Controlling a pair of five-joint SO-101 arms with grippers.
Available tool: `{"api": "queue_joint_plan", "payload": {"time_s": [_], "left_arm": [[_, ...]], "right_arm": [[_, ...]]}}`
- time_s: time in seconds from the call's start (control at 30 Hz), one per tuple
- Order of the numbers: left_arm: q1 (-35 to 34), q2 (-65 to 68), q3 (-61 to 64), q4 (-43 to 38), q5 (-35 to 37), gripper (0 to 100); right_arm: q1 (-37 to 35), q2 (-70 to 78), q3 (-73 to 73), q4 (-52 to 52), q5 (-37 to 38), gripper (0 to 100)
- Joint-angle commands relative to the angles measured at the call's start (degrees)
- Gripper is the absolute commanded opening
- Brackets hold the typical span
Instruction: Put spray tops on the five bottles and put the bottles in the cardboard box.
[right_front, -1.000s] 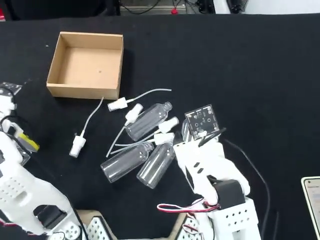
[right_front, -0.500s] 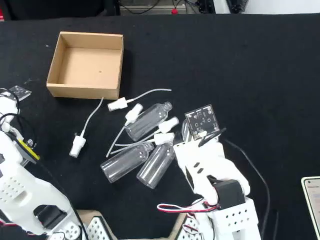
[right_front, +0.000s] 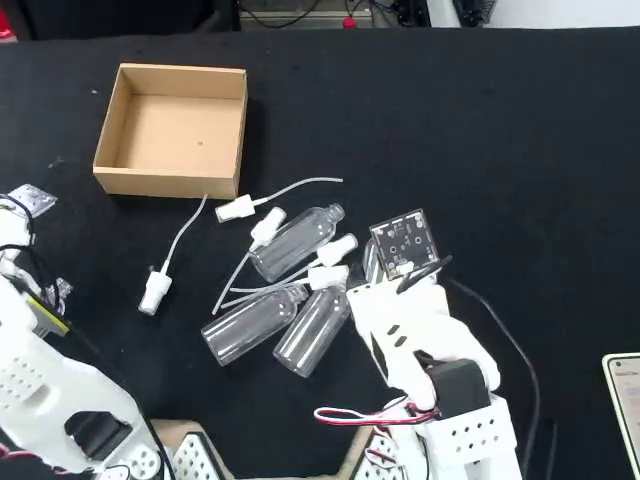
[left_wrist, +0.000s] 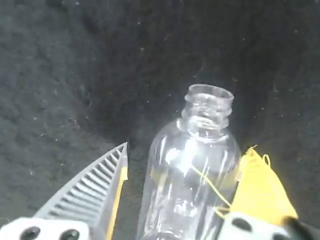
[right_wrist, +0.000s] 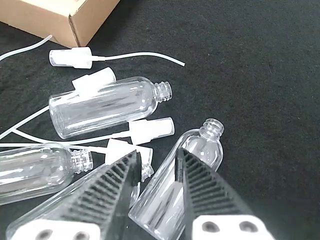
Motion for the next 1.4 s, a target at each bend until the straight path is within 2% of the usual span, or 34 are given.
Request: {"api": "queue_joint_plan", "payload": {"time_s": [0.0,0.27,0.43,0.57,0.67,0.8,0.87,0.93,1.07,1.2,1.27,1.37], "left_arm": [[1.5,-1.4,-0.6,-0.5,2.2,34],[3.5,-1.4,-0.8,-0.7,2.5,33],[2.8,-1.1,-1.2,0.4,2.5,21],[1.8,-1.4,-1.5,4.6,2.6,12],[1.5,-1.7,-2.0,6.9,5.0,10],[0.8,-6.2,-2.1,9.1,9.4,10],[0.4,-9.5,-0.3,7.4,11.1,10],[-0.4,-13.0,2.9,3.9,13.8,10],[-0.3,-19.7,11.8,-1.8,19.0,10],[-0.6,-25.8,19.3,-6.9,25.1,10],[-0.9,-28.1,22.3,-9.6,28.2,10],[-2.9,-30.2,25.9,-12.7,30.8,10]], "right_arm": [[-0.4,-0.7,-0.1,-1.1,-0.2,11.6],[-0.4,-0.7,0.4,-1.4,-0.2,11.6],[-0.4,-0.7,0.1,-1.4,-0.2,11.6],[-1.5,-0.3,-1.4,-4.0,-0.2,11.6],[-6.2,-0.1,-3.8,-5.6,-0.2,11.6],[-20.7,2.0,-6.1,-8.1,-0.3,11.6],[-26.0,6.4,-6.9,-12.0,-0.8,11.6],[-28.3,12.9,-8.6,-16.2,-1.4,11.6],[-29.9,28.6,-15.6,-23.0,-9.2,11.6],[-34.7,46.1,-23.8,-26.8,-14.7,11.6],[-37.1,54.9,-28.0,-27.3,-12.7,11.6],[-39.4,65.5,-34.4,-25.7,-4.0,11.7]]}}
